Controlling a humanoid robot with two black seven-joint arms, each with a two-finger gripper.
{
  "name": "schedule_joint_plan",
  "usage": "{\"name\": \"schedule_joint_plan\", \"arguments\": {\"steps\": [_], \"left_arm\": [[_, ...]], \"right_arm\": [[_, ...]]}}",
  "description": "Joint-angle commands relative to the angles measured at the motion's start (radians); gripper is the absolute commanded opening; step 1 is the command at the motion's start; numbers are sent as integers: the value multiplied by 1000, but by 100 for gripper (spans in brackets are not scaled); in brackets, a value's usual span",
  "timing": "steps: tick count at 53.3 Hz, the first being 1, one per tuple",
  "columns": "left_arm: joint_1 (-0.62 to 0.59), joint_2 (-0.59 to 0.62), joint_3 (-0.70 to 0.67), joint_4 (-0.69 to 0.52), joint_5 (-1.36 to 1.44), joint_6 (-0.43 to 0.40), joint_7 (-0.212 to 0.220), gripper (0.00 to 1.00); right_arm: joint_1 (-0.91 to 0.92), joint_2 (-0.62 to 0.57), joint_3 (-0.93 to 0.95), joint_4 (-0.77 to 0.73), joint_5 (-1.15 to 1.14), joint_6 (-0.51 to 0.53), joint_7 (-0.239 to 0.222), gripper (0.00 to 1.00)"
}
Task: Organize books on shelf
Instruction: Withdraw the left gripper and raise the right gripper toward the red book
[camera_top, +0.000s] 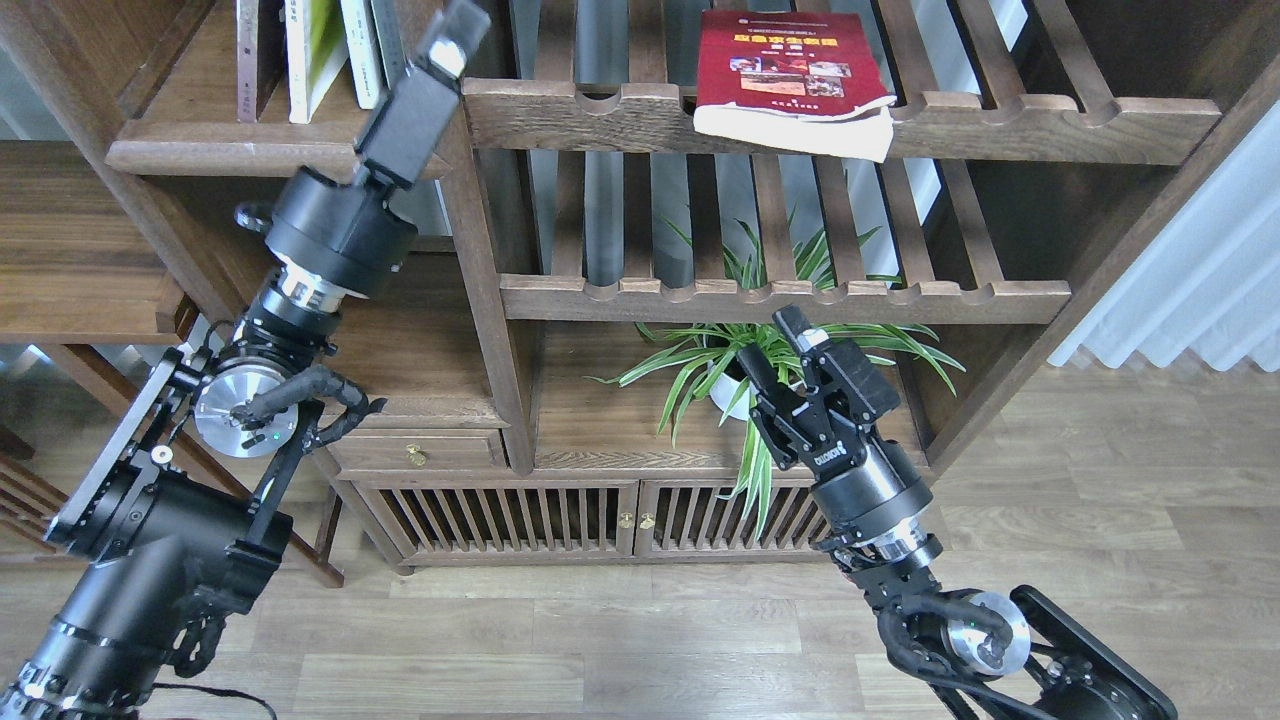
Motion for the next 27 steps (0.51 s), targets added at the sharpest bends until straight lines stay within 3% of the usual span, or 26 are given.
{"name": "schedule_joint_plan", "arguments": {"steps": [1,27], "left_arm": [[64,0,1,0,1,0,26,75],[171,0,32,11,4,0,30,78]], "right_arm": [[32,23,0,0,0,0,1,69],[156,30,5,-8,0,0,1,68]]}}
